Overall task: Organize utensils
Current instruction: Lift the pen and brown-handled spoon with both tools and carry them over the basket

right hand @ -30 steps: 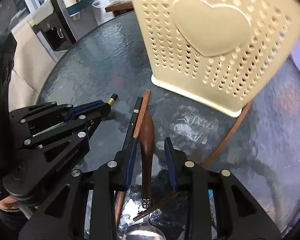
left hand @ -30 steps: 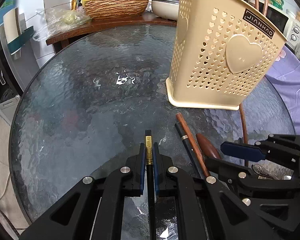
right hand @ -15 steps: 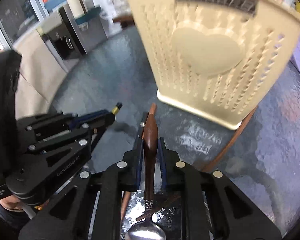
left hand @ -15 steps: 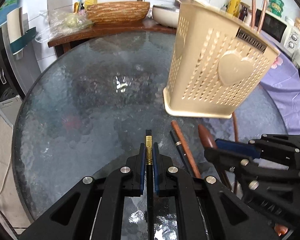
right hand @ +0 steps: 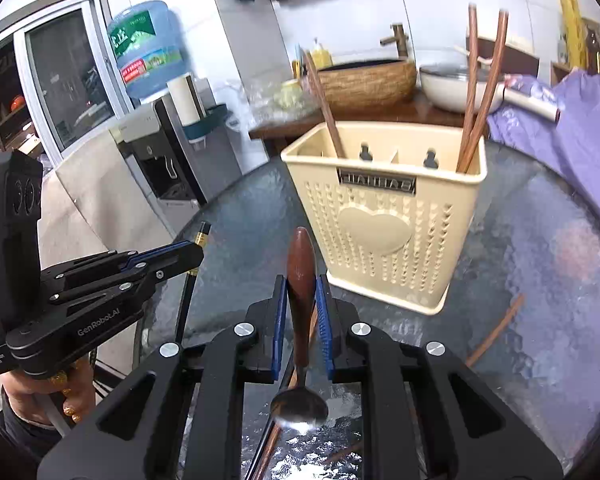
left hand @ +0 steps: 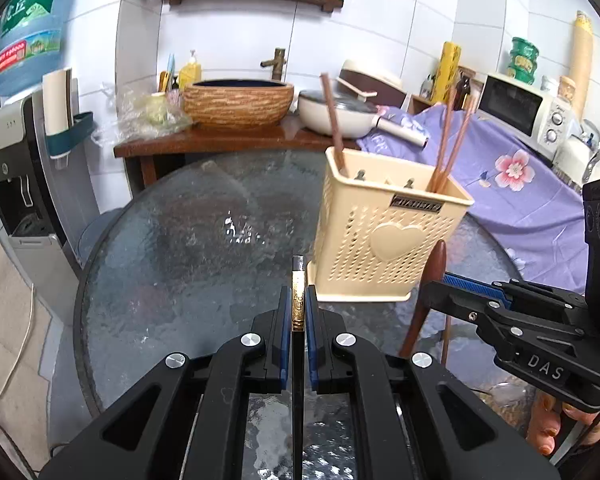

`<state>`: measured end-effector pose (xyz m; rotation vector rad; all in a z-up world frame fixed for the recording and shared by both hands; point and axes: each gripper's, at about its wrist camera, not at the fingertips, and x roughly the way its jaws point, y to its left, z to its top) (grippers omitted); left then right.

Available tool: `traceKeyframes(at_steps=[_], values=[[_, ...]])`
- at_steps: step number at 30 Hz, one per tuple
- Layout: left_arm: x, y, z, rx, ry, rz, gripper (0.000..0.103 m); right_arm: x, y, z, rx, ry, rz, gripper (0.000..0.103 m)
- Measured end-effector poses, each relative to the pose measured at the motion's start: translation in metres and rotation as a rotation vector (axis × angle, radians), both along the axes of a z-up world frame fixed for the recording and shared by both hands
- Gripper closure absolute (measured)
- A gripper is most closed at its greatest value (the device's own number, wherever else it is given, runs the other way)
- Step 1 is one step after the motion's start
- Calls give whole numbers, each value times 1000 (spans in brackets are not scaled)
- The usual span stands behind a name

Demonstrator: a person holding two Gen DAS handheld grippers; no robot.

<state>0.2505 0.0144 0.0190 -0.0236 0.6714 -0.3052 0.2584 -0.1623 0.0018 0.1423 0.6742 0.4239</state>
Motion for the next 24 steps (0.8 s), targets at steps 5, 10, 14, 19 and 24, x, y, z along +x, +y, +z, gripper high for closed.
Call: traceKeyframes(at_steps=[5, 10, 14, 19, 24], values=[[-10, -2, 13, -7, -36, -8, 96, -11, -4, 15, 11, -45, -1, 87], [-14, -4, 24, -6, -65, -13, 96, -13, -3, 27, 10, -72, -11, 87], [-16, -3, 38, -14, -98, -9, 96, -12, 2, 36, -3, -93, -4, 87], [-18, -6, 60, -16, -151, -15, 96, -11, 3, 52, -14, -95, -2, 87], [-17, -10, 77, -24, -182, -24, 97, -9, -5, 68, 3, -90, -6, 87]])
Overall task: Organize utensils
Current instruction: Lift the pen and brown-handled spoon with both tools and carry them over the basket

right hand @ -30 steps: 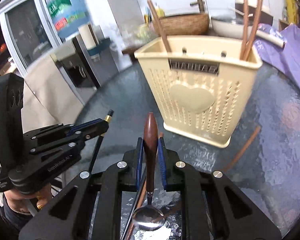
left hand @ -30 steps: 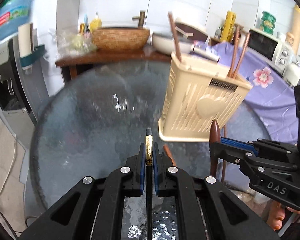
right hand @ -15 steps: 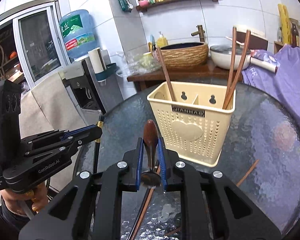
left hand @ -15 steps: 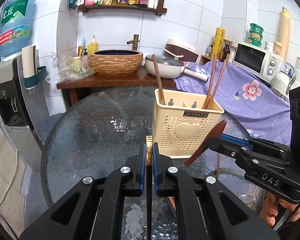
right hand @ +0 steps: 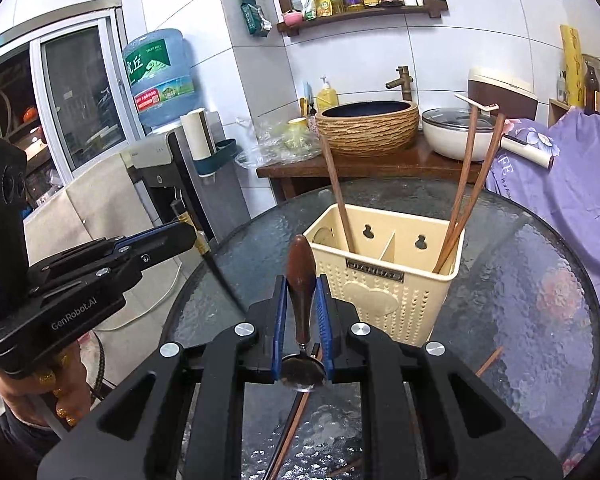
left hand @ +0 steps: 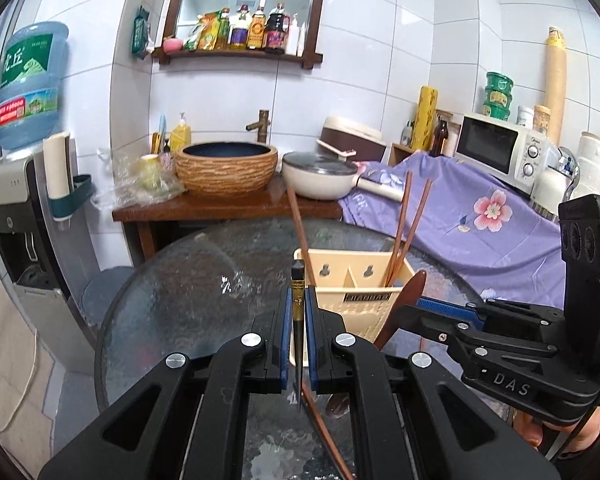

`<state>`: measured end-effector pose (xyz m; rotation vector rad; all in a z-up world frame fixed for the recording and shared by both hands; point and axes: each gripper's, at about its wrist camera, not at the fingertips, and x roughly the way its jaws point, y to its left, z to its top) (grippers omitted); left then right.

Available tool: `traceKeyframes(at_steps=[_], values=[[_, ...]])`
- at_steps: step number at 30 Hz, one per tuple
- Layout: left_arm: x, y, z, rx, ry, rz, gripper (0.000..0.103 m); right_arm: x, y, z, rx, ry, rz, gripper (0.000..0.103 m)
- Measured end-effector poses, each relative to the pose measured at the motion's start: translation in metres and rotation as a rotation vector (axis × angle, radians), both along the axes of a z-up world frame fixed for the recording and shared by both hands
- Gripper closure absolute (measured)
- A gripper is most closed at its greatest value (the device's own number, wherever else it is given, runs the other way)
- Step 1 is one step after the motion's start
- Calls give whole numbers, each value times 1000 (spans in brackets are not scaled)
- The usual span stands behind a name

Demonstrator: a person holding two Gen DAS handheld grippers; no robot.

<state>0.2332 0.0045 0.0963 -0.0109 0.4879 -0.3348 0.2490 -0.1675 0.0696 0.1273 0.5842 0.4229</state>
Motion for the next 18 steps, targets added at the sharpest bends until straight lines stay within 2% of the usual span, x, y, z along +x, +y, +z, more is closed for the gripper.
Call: traceKeyframes(at_steps=[7, 13, 18], values=[[2, -7, 31, 8, -57, -10, 97, 9, -17, 32, 28, 3, -6, 87], [13, -16, 77, 0, -98, -36, 97, 21, -32, 72, 43, -22, -25, 87], [32, -25, 114, -20, -130, -9, 97, 41, -47, 103, 44, -64, -90, 87]])
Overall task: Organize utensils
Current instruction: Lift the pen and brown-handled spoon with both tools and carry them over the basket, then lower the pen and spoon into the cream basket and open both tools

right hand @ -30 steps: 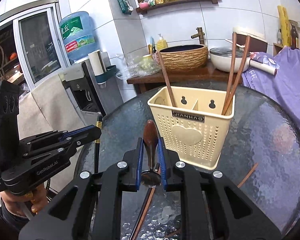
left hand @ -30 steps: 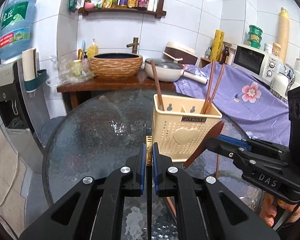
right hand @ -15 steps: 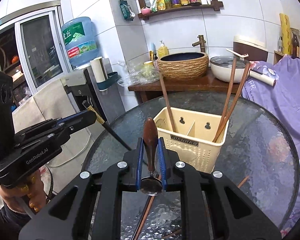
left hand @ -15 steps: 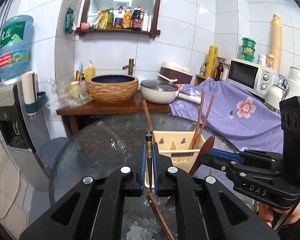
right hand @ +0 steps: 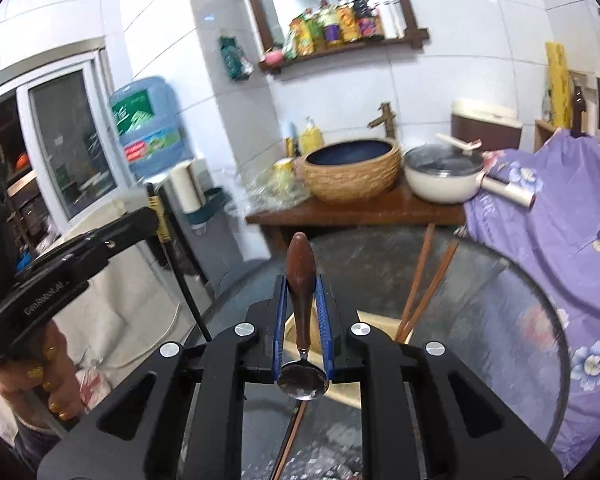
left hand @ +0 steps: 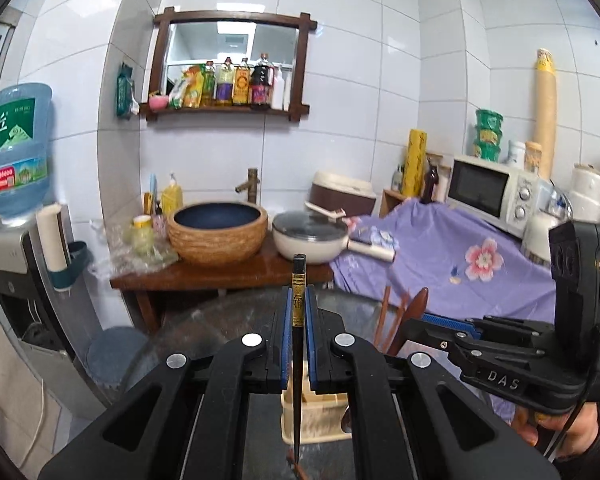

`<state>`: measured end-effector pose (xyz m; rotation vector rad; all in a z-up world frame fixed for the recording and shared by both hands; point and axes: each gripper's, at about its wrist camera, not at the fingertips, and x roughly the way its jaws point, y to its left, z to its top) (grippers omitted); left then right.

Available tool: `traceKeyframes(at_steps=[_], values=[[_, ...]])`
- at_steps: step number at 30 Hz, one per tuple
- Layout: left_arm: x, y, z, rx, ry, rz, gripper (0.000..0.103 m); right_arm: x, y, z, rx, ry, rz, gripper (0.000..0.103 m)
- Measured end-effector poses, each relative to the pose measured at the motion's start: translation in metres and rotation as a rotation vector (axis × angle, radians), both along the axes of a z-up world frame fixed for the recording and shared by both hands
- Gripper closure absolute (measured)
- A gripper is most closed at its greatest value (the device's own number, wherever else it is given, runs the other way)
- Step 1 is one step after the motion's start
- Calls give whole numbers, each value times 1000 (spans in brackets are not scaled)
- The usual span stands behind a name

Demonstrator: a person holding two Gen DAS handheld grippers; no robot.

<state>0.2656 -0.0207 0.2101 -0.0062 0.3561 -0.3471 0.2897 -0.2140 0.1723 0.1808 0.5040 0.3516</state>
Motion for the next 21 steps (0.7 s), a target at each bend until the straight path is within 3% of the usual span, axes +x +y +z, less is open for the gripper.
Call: traceKeyframes(at_steps=[4, 8, 21], values=[[22, -8, 14, -53, 8, 8, 97, 18, -6, 9, -18, -34, -59, 87], [41, -17, 8, -66, 4, 45, 97, 33, -5, -5, -71, -55, -109, 87], [82, -25, -92, -15, 188, 69, 97, 48, 11, -96, -170, 33, -110, 88]])
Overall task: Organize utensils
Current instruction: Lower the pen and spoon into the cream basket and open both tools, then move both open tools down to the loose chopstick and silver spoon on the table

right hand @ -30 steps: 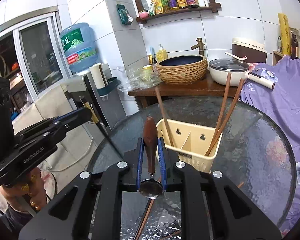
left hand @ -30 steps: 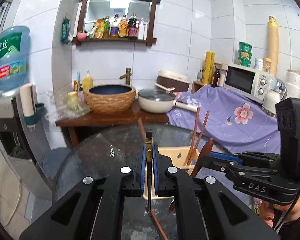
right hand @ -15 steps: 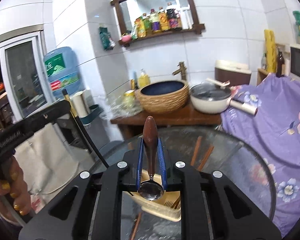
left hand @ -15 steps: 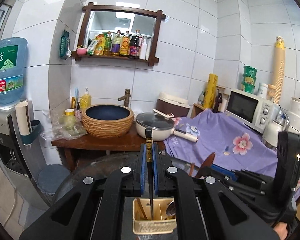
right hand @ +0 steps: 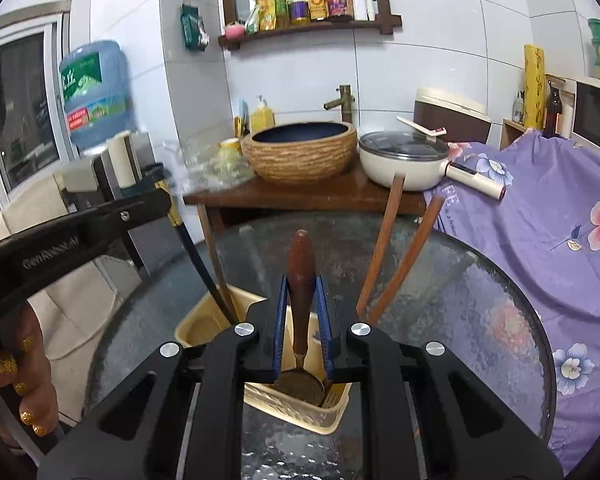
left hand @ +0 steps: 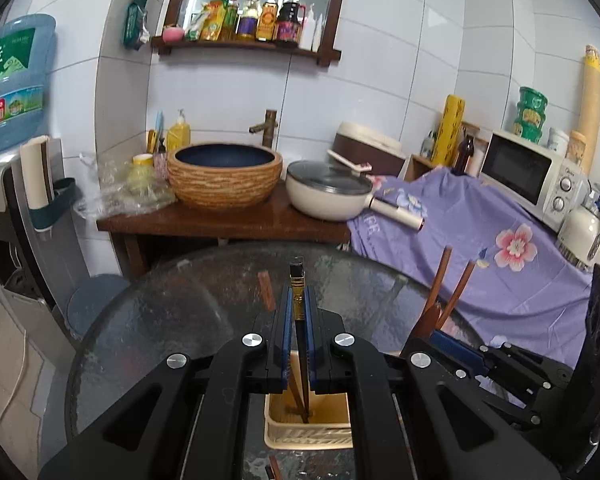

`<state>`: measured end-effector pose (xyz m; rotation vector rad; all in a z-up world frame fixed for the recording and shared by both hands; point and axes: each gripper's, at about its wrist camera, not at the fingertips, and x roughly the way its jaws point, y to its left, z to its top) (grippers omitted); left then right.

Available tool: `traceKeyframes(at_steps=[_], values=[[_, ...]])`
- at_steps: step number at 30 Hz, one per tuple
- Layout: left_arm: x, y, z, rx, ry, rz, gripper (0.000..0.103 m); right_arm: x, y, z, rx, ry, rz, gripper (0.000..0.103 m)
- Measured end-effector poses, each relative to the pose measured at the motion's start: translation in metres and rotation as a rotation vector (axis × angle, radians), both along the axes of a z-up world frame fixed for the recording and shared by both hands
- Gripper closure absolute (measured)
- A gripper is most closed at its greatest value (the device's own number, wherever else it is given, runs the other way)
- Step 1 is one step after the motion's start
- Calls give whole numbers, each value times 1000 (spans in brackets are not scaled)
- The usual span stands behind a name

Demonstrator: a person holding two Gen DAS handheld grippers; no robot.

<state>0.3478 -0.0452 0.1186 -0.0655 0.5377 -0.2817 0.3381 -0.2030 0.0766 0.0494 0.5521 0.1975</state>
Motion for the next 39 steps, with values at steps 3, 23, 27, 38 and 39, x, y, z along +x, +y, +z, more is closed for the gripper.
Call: traceKeyframes(at_steps=[3, 23, 27, 38, 39], values=[[1, -1, -15, 14, 23, -4, 97, -3, 5, -6, -22, -6, 4, 89], [-35, 12, -43, 24, 8, -31, 44, -48, -20, -17, 35, -23, -31, 51], [-57, 25, -72, 44, 50, -18, 31, -75, -28, -36, 22, 29, -6, 47], [-100, 42, -155, 69, 225, -37, 30, -148, -68, -117, -12, 194, 29, 46], [-103, 44, -158, 67, 232, -36, 30, -157, -71, -122, -11, 191, 22, 46]])
